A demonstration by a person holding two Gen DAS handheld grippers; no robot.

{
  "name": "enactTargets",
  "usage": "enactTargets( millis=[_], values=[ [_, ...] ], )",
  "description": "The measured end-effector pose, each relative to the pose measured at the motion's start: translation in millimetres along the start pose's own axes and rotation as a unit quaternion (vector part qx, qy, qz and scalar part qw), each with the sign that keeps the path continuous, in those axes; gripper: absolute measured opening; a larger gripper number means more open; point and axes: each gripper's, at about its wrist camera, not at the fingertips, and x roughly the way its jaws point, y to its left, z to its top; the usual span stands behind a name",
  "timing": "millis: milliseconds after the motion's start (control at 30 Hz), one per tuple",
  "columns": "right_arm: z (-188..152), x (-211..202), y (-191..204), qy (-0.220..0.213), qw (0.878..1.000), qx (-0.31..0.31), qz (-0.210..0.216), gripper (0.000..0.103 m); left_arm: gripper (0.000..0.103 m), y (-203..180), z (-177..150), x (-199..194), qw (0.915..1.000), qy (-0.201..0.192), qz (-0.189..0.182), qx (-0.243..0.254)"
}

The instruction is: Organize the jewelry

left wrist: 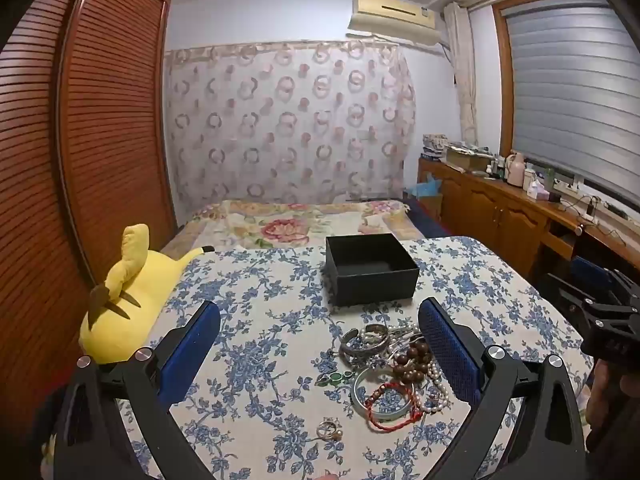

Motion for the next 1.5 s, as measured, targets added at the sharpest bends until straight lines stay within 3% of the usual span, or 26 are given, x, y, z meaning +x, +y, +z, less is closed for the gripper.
enactTargets(
  millis=[1500],
  values=[
    [-0.6, -2.1, -1.1, 0.0, 1.0, 0.008, 0.002, 0.101, 0.096, -6.3, -0.6, 0.0, 1.0, 0.002, 0.001, 0.005]
  ],
)
